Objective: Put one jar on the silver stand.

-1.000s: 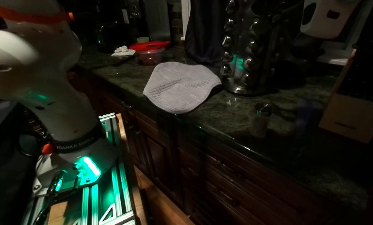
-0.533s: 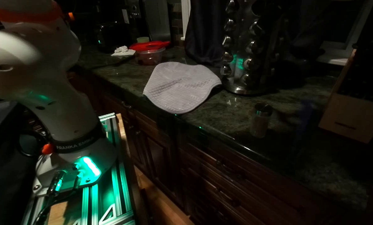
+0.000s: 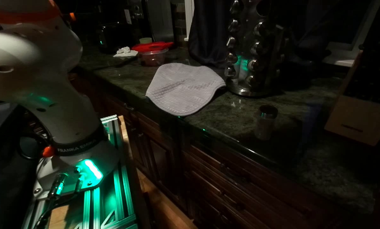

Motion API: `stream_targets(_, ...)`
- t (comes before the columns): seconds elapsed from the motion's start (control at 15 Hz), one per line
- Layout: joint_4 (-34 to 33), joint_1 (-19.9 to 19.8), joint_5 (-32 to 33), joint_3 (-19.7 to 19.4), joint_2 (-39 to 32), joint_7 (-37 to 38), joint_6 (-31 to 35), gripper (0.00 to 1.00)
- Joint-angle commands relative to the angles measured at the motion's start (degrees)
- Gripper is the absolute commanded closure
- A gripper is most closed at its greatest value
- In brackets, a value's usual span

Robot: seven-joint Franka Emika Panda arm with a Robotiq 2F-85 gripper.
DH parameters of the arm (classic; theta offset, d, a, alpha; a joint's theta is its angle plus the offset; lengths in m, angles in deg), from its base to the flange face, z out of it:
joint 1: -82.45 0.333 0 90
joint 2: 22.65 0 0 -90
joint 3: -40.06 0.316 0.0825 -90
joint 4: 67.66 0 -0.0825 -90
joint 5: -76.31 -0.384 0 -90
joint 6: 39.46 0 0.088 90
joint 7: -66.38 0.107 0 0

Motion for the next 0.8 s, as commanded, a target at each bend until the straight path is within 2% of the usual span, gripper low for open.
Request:
stream_targets(0.0,2.66,0.3,3.99,0.53,3.09,-1.94,2.99,0.0)
stream_targets(0.27,3.47,0.43,6.37,0.83,4.81,-4.59,3.33,0.0)
stream_targets(0.73,6.29,0.73,6.53,0.88,9.11,-12.71,3.45,0.0)
